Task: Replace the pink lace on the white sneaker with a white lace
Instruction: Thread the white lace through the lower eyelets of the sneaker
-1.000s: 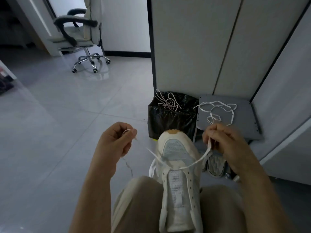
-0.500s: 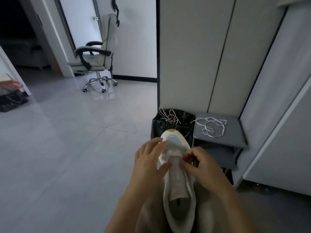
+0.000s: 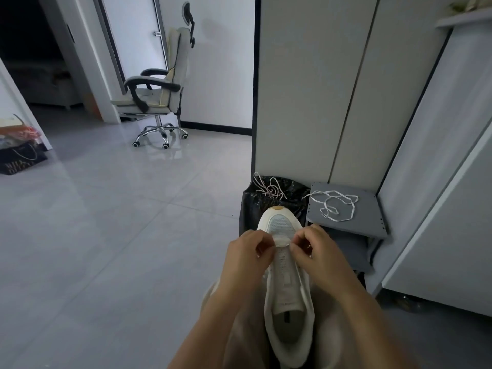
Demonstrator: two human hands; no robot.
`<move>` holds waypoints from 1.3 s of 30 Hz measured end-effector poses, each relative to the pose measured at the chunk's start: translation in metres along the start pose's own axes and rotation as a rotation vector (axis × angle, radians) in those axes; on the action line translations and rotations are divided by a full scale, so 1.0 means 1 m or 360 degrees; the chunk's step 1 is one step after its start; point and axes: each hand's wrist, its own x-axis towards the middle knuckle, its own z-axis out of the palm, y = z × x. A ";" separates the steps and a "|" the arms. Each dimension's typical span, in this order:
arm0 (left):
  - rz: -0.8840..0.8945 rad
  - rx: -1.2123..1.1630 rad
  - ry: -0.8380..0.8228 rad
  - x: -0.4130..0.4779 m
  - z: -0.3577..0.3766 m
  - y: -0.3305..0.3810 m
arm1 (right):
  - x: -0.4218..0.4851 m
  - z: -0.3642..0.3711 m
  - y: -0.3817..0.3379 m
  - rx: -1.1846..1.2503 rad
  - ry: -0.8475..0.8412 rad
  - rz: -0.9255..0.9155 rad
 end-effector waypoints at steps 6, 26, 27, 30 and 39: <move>0.0005 -0.0030 -0.0146 0.001 -0.009 0.000 | -0.002 -0.009 -0.003 0.0180 -0.0269 0.0174; 0.0237 0.0019 0.0295 0.008 0.018 0.007 | -0.010 -0.050 -0.004 0.0297 0.0063 0.0216; 0.0304 0.0058 0.0293 0.008 0.019 0.008 | -0.010 -0.048 -0.009 0.0386 0.0059 0.0180; 0.0612 0.0354 0.0229 0.013 0.020 0.017 | -0.007 -0.040 -0.022 0.0553 -0.0020 0.0093; -0.0130 -0.0192 0.0086 0.024 -0.004 0.007 | -0.009 -0.052 -0.016 0.0781 -0.0027 0.0385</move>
